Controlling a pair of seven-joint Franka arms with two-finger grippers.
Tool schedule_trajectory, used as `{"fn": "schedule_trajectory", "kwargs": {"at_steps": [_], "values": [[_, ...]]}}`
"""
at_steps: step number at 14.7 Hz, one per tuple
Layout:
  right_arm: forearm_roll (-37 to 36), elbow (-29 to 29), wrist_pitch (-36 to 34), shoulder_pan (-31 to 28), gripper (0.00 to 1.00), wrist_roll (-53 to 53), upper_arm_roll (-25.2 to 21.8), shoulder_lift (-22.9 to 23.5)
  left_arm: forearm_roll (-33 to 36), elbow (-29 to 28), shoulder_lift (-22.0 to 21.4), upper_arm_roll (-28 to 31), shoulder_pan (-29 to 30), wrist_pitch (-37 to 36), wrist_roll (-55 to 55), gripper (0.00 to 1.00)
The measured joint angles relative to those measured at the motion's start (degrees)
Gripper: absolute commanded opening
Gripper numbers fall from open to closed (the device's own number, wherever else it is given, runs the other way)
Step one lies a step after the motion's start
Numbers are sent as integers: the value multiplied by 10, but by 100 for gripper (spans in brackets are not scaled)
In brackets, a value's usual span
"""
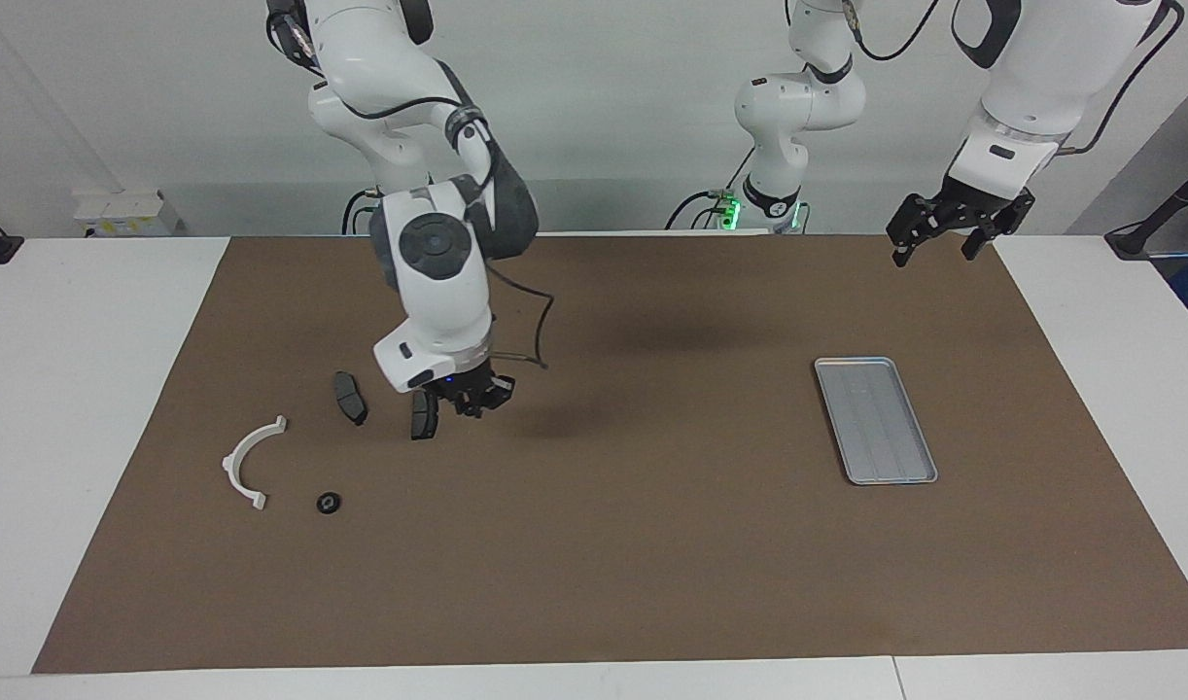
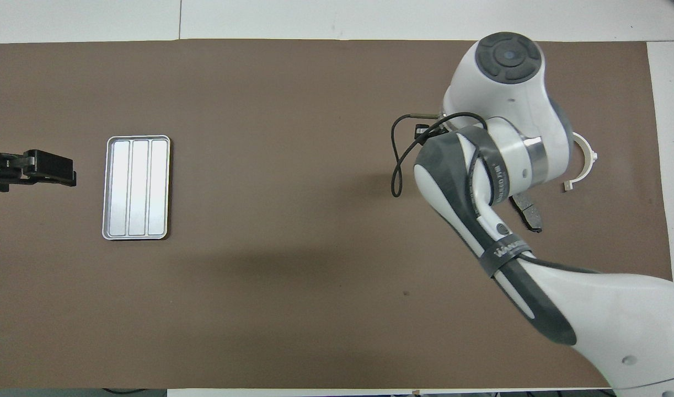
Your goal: Place bearing gear from tray to pile
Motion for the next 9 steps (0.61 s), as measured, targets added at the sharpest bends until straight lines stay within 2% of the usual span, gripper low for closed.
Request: {"fn": "schedule_trajectory", "kwargs": {"at_steps": [4, 9], "values": [[0, -76, 113, -83, 0, -151, 0, 8, 0, 0, 0, 0, 0, 0, 0, 100], [0, -98, 188, -103, 0, -177, 0, 43, 0, 0, 0, 0, 0, 0, 0, 100]]}}
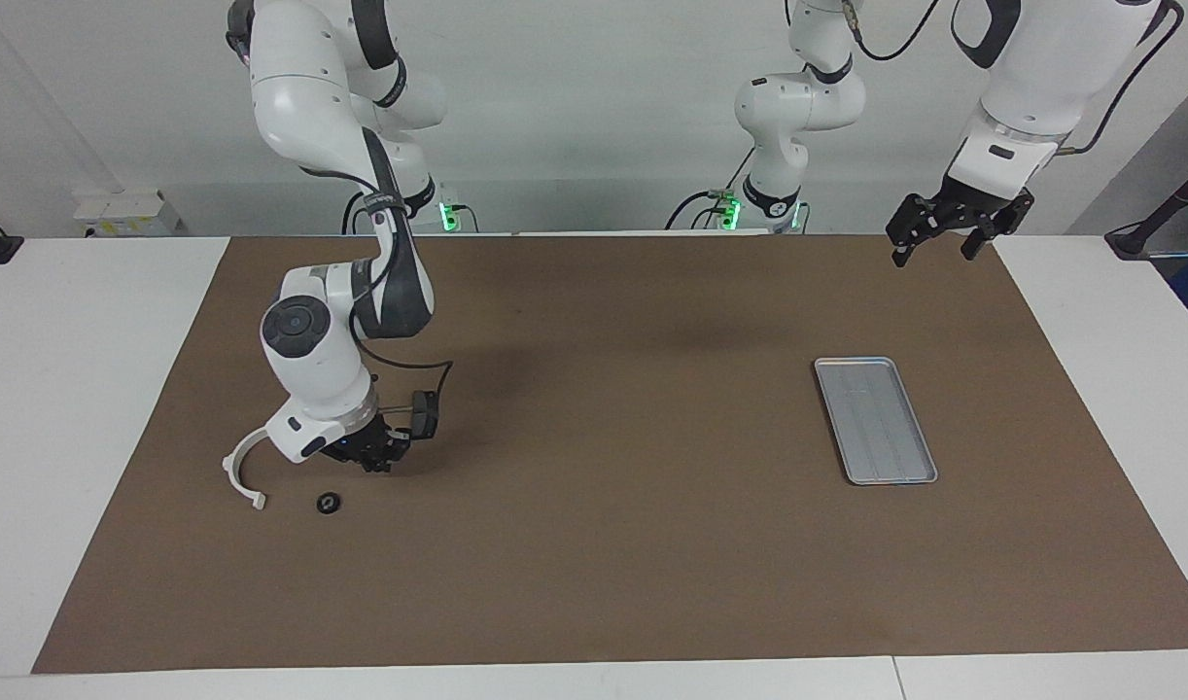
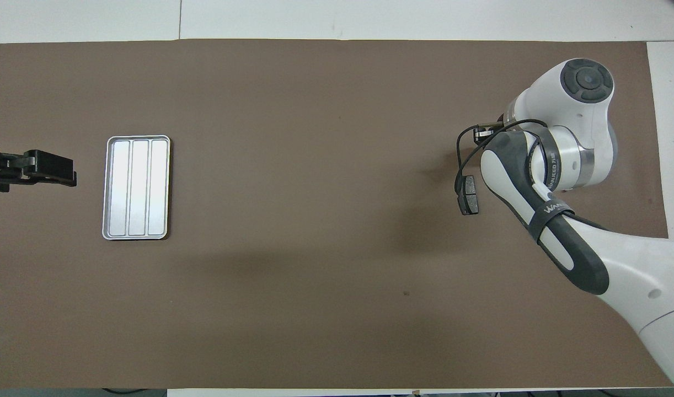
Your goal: Place bearing gear from tray to pile
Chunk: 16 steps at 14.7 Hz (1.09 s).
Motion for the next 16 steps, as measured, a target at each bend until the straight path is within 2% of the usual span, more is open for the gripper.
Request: {"fn": "schedule_trajectory", "kwargs": {"at_steps": [5, 6, 7, 8, 12, 16], "values": [[0, 0, 37, -4, 0, -2, 0, 22, 0, 0, 0, 0, 0, 0, 0, 100], [0, 0, 37, -4, 24, -2, 0, 23, 0, 0, 0, 0, 0, 0, 0, 100], [0, 0, 38, -4, 84, -2, 0, 23, 0, 0, 0, 0, 0, 0, 0, 100], [0, 0, 38, -4, 100, -2, 0, 23, 0, 0, 0, 0, 0, 0, 0, 100], [0, 3, 38, -3, 100, -2, 2, 20, 0, 0, 0, 0, 0, 0, 0, 100], [0, 4, 26, -3, 100, -2, 2, -4, 0, 0, 0, 0, 0, 0, 0, 100]]}}
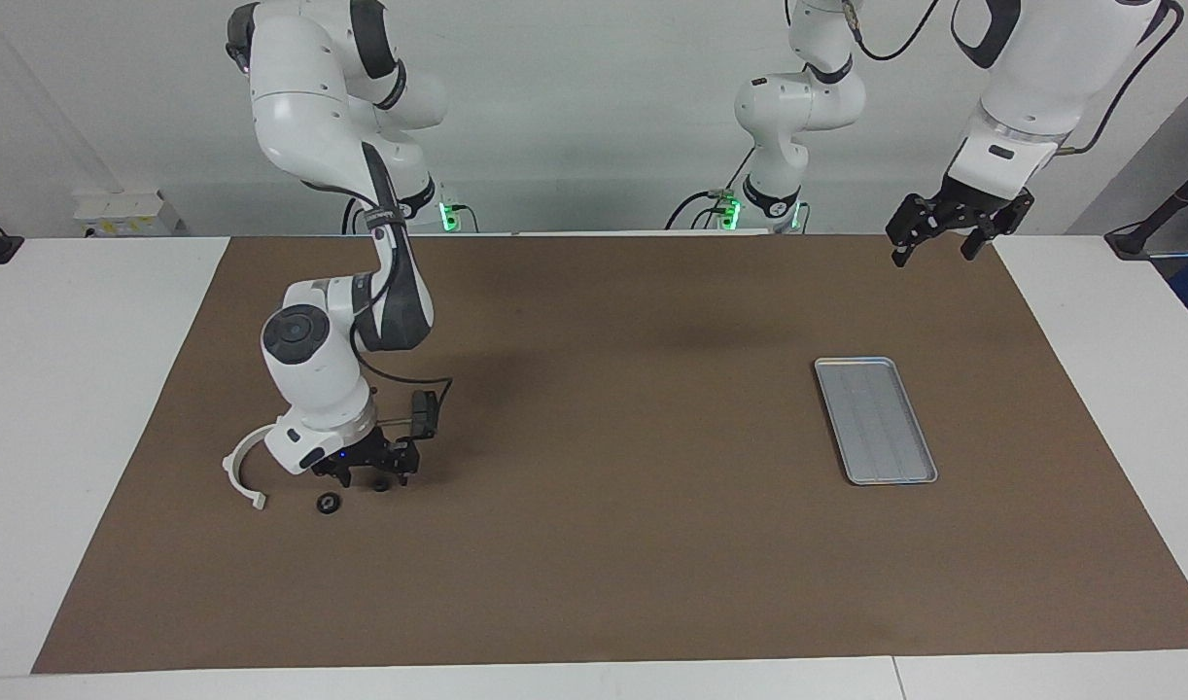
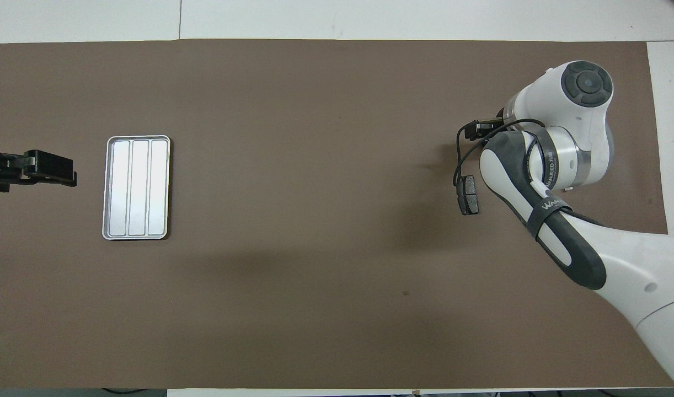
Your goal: Place bearing gear from tray to pile
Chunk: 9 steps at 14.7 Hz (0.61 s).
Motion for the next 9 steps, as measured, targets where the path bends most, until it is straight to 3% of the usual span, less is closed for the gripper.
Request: {"fn": "schedule_trajectory", "kwargs": {"at_steps": [9], "values": [[0, 1, -26, -7, 100, 0, -1, -41, 0, 0, -2, -4, -1, 0, 71, 100]]}}
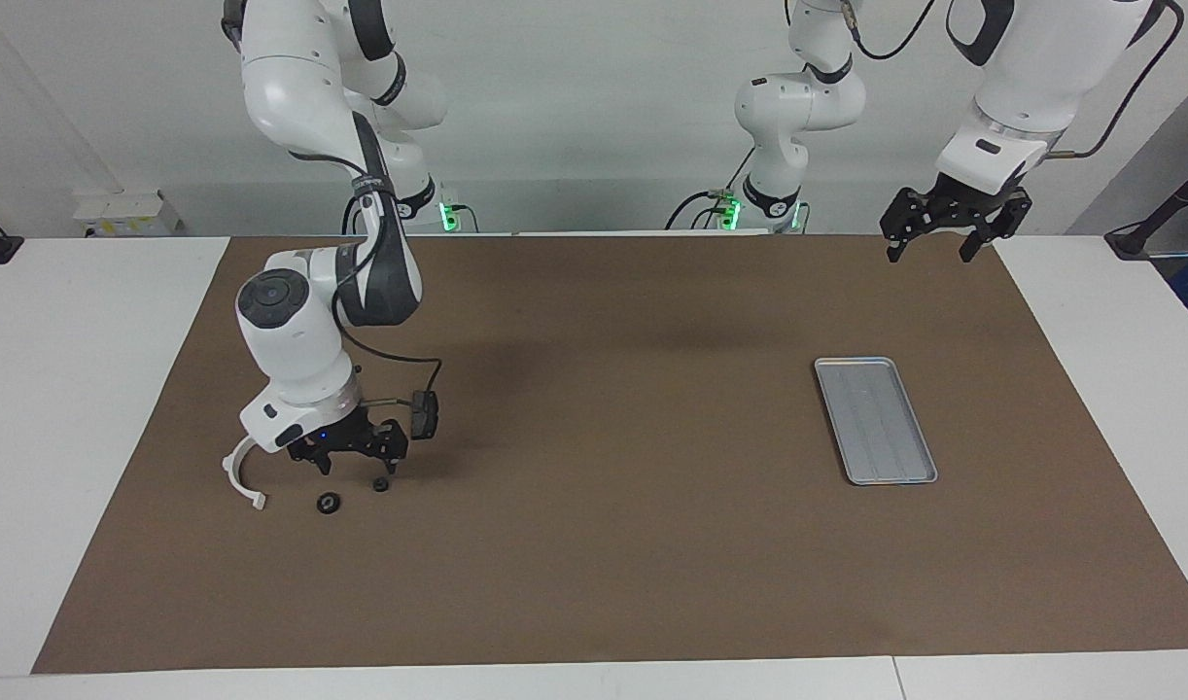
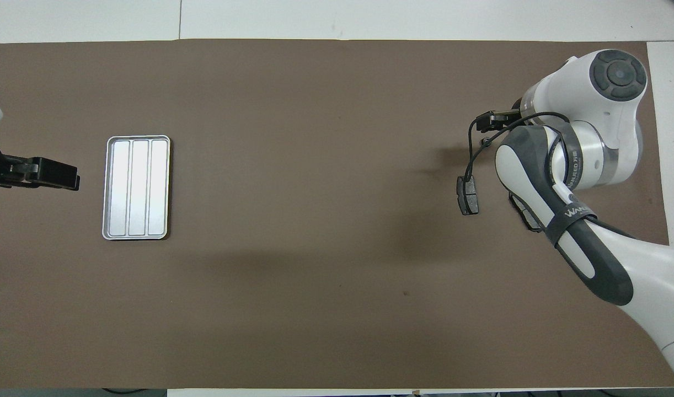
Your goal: Place bearing gear from tray to pile
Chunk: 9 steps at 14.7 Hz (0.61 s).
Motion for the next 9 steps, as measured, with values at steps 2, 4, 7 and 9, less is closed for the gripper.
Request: {"fn": "schedule_trajectory", "kwargs": {"at_steps": [2, 4, 7, 9], "values": [[0, 2, -30, -2, 100, 0, 0, -16, 0, 0, 0, 0, 0, 0, 3, 100], [0, 6, -77, -3, 100, 0, 0, -45, 0, 0, 0, 0, 0, 0, 3, 100], [1, 15, -189, -2, 100, 0, 3, -122, 0, 0, 0, 1, 0, 0, 3, 100], [17, 16, -273, -2, 100, 0, 4, -188, 0, 0, 0, 1, 1, 0, 4, 100]]}}
